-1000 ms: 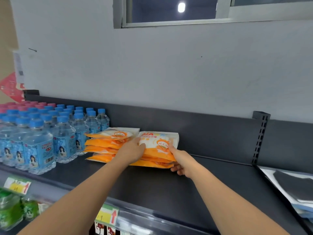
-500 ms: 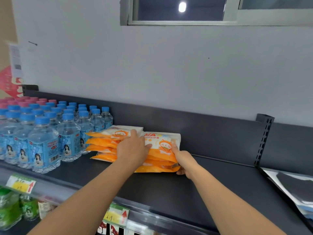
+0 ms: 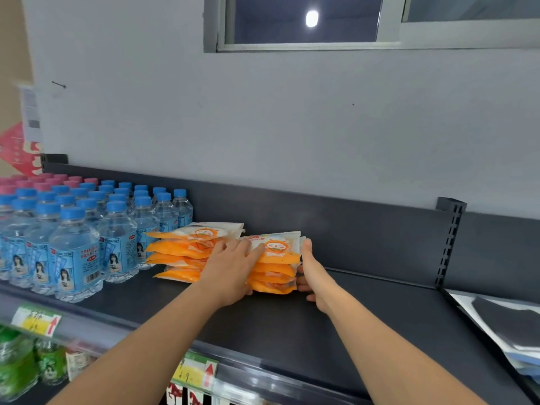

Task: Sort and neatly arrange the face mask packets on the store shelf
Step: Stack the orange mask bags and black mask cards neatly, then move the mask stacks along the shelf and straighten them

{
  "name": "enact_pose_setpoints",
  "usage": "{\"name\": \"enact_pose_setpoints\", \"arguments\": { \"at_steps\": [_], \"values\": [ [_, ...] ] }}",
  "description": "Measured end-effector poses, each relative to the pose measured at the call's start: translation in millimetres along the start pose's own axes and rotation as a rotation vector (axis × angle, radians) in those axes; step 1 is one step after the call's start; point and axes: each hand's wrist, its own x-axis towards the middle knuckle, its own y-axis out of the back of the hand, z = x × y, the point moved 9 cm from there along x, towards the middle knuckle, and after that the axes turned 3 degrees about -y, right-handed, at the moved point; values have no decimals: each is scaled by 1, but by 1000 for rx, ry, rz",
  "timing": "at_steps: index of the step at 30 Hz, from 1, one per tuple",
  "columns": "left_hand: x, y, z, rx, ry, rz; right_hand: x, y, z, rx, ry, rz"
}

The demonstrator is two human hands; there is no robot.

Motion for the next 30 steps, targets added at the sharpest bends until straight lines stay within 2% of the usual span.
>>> {"name": "enact_pose_setpoints", "arguments": {
  "at_steps": [6, 14, 17, 22, 30],
  "values": [
    [3, -4, 0, -47, 44, -52, -16, -8, -7, -17, 86, -87],
    [8, -6, -3, -323, 118, -219, -19, 26, -16, -75, 122, 87],
    [14, 9, 7, -411, 127, -147, -21, 47, -14, -102, 127, 146],
    [31, 44, 39, -386, 76, 86, -38, 92, -3, -123, 160, 233],
    [63, 57, 135, -371, -108, 74, -81, 187, 22, -183, 181, 416]
  ]
}}
